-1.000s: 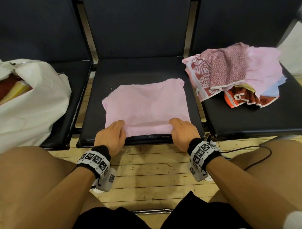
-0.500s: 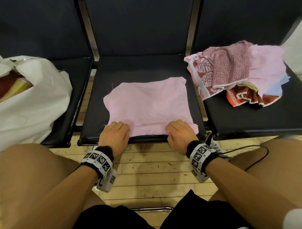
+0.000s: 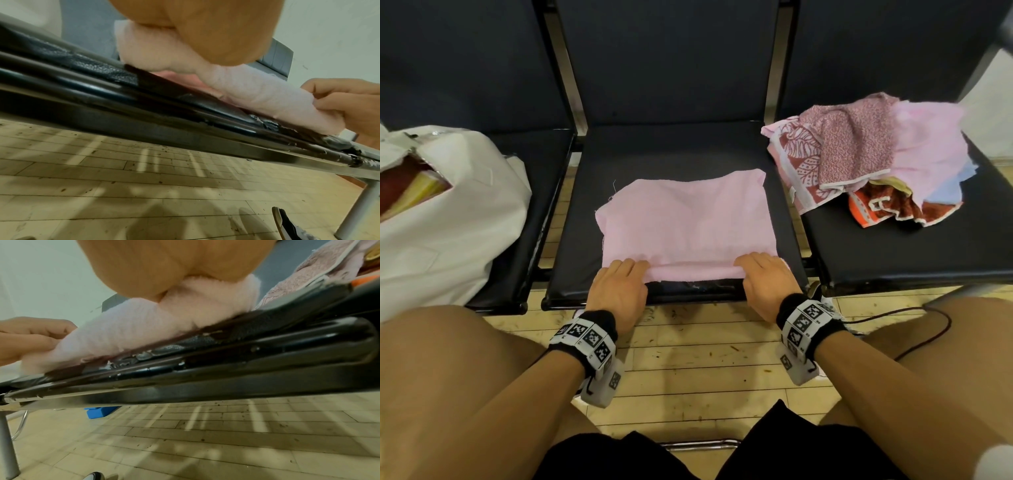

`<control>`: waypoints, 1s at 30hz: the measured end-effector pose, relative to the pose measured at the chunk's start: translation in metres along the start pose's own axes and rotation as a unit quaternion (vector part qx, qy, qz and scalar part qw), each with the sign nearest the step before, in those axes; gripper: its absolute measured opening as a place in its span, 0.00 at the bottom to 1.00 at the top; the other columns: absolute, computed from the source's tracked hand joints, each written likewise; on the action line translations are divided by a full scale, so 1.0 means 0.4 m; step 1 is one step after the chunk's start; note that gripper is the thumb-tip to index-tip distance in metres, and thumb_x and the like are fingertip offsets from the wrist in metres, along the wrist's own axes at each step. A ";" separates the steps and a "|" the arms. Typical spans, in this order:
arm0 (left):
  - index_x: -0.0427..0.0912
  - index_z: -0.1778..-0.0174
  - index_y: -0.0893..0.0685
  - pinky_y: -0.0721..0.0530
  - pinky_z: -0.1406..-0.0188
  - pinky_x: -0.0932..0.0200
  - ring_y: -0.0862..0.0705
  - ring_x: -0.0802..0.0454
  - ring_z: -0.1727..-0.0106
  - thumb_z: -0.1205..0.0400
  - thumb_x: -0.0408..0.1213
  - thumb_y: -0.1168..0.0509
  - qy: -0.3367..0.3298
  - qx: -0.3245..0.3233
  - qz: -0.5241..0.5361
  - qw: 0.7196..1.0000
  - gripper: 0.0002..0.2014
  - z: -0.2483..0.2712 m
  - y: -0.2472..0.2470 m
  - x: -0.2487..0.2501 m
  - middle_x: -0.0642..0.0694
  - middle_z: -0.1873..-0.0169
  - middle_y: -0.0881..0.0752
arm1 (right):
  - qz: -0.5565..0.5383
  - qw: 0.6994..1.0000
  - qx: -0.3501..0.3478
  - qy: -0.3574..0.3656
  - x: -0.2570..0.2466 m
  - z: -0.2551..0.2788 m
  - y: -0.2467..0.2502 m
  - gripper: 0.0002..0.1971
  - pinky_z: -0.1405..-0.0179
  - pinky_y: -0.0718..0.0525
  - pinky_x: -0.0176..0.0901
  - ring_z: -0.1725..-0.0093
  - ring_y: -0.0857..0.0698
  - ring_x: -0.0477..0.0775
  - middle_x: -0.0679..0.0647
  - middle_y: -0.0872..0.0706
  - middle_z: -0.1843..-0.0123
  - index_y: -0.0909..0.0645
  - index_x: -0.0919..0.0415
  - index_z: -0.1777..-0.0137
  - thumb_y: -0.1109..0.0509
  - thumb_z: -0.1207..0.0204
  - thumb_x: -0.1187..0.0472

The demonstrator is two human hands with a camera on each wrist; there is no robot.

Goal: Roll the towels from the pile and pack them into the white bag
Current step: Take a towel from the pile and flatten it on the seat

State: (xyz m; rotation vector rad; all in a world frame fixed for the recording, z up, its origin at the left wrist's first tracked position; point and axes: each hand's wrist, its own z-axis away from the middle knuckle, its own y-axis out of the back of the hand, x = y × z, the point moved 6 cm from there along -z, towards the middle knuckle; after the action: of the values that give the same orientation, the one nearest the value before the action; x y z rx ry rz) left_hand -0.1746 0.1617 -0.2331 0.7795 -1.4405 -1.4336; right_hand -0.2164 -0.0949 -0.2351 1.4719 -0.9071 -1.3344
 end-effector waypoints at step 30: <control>0.42 0.42 0.15 0.19 0.48 0.43 0.16 0.40 0.53 0.26 0.35 0.37 -0.042 0.086 -0.035 0.995 0.16 0.005 0.004 0.005 0.45 0.52 0.12 | 0.039 0.998 0.039 0.042 -0.030 0.007 0.010 0.17 0.43 0.21 0.54 0.50 0.16 0.63 0.56 0.12 0.49 0.16 0.60 0.37 0.30 0.27 0.68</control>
State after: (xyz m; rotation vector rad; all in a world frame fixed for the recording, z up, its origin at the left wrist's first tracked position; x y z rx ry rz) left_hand -0.1770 0.1609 -0.2311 0.8937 -1.6311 -1.4219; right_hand -0.2207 -0.0854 -0.2277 1.5247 -0.9611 -1.1849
